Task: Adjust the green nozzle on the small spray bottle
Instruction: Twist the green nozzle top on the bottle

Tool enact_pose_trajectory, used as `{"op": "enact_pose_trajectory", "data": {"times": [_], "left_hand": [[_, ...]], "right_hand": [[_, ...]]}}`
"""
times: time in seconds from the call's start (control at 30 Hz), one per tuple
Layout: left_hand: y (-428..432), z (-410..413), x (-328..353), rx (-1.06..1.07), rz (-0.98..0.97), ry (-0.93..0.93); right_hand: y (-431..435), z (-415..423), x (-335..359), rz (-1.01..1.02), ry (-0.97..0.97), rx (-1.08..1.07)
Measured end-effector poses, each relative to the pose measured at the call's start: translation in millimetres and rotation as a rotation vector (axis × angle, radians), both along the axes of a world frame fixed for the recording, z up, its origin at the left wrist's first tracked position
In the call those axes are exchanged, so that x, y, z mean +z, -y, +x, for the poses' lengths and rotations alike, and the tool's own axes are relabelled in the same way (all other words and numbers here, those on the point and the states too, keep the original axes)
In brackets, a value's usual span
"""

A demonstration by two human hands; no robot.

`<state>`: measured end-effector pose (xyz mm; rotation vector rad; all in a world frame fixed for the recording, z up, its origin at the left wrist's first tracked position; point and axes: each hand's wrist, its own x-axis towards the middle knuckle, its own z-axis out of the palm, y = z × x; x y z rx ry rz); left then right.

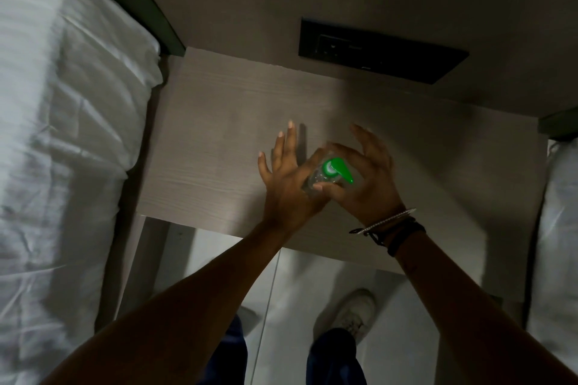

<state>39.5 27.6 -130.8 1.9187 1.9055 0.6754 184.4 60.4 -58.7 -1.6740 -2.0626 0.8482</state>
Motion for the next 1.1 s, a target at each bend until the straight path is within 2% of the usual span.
{"op": "enact_pose_trajectory", "data": {"times": [0.13,0.27,0.4,0.47,0.53,0.63,0.77,0.83,0.97,1.1], "left_hand": [[-2.9,2.9,8.7,-0.012,-0.007,0.051],[-0.6,3.6,2.5,-0.004,0.011,0.037],[-0.1,2.7,0.3,-0.026,0.015,-0.001],[1.7,2.9,-0.5,-0.009,0.017,0.01],[1.7,2.2,-0.8,0.007,0.029,0.052],[0.5,4.5,-3.3,-0.007,0.041,0.084],[1.7,8.8,0.0,0.059,0.061,0.172],[3.4,9.2,-0.8,0.062,0.081,0.146],[3.9,8.0,-2.4,0.06,0.085,0.192],[2.2,9.9,-1.3,0.039,0.069,0.193]], "right_hand": [[-0.9,2.5,5.7,-0.015,-0.091,-0.033],[-3.3,-2.3,7.4,0.069,0.038,-0.006],[-1.6,-7.7,11.1,0.145,0.113,-0.111],[-0.2,-6.7,11.5,0.099,0.111,-0.119],[1.4,-2.1,9.9,0.01,0.101,-0.02],[3.1,4.7,8.0,0.04,0.085,0.083],[1.0,-2.1,8.1,0.084,0.145,0.002],[-0.9,-6.7,8.7,0.068,0.148,-0.035],[-0.8,-5.6,7.8,0.009,0.154,0.03],[2.8,-1.9,8.7,0.012,0.108,-0.031]]}}
